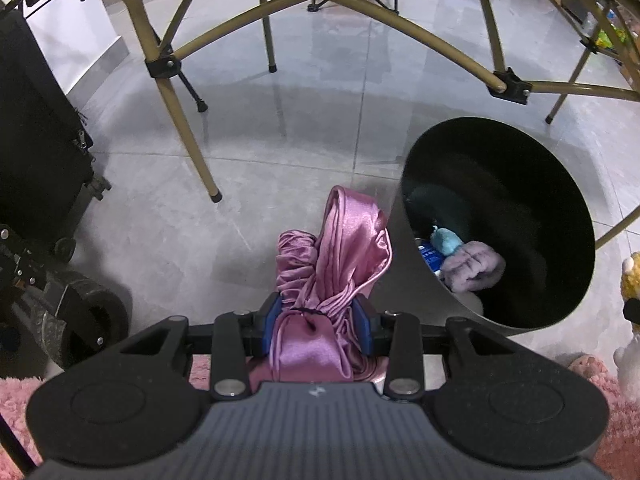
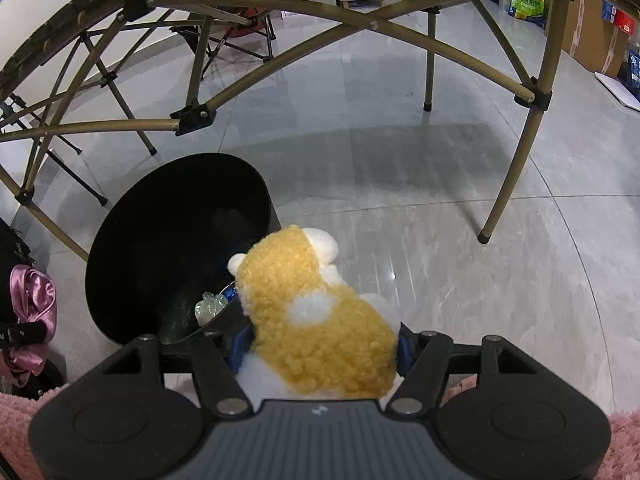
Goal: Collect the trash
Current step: 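Lower the pink satin scrunchie into the bin and open the left tool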
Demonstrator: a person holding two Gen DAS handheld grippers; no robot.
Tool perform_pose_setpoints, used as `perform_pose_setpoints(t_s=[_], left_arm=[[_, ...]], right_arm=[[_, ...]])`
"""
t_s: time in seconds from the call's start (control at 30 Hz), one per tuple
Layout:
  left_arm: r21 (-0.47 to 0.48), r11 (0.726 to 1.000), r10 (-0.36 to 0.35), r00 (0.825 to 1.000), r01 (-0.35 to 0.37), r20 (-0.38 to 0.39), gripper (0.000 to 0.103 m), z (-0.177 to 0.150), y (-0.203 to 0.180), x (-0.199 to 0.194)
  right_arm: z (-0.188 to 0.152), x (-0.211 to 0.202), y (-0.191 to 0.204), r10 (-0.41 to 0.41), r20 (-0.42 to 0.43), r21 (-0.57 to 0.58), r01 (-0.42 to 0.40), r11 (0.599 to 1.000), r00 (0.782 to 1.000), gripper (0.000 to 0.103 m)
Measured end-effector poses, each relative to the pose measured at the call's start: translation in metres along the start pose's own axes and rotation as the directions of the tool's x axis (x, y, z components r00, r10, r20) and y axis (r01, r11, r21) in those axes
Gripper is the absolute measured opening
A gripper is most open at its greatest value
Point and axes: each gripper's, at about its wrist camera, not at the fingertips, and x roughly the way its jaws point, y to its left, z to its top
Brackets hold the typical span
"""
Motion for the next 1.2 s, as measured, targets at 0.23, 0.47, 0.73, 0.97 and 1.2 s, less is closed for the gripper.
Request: perform_pose_setpoints(t_s=[0.23,0.47,0.73,0.97,1.2], left_arm=[[0.008,1.0,0.03,0.999,-0.031,0.026,0.038,0.009,-0.004,-0.008],[0.039,0.999,0.024,0.998,-0.027,0.066,0.038,0.023,-0.022,-0.017],[0.077,0.997,-0.009,0.996,0.001,0.092,0.038,0.039,-0.054,-0.022],[0.116,0.993,-0.045,0.994,0.033,0.1,0.038,0.049,-0.087,-0.021],[0.153,0.986,-0.076,0.993,0.061,0.092,0.038,0.053,-0.116,-0.017]], right_arm=[[0.002,0.005,-0.002,-0.012,-0.007,0.001,0.012,1.0,1.0,0.065],[0.004,0.01,-0.004,-0.043,-0.002,-0.01,0.043,0.999,0.999,0.065],[0.006,0.014,-0.014,-0.067,0.005,0.01,0.067,0.998,0.998,0.065],[0.006,0.015,-0.024,-0.078,0.017,0.03,0.077,0.997,0.997,0.065],[0.005,0.015,-0.035,-0.08,0.022,0.046,0.079,0.996,0.997,0.065]])
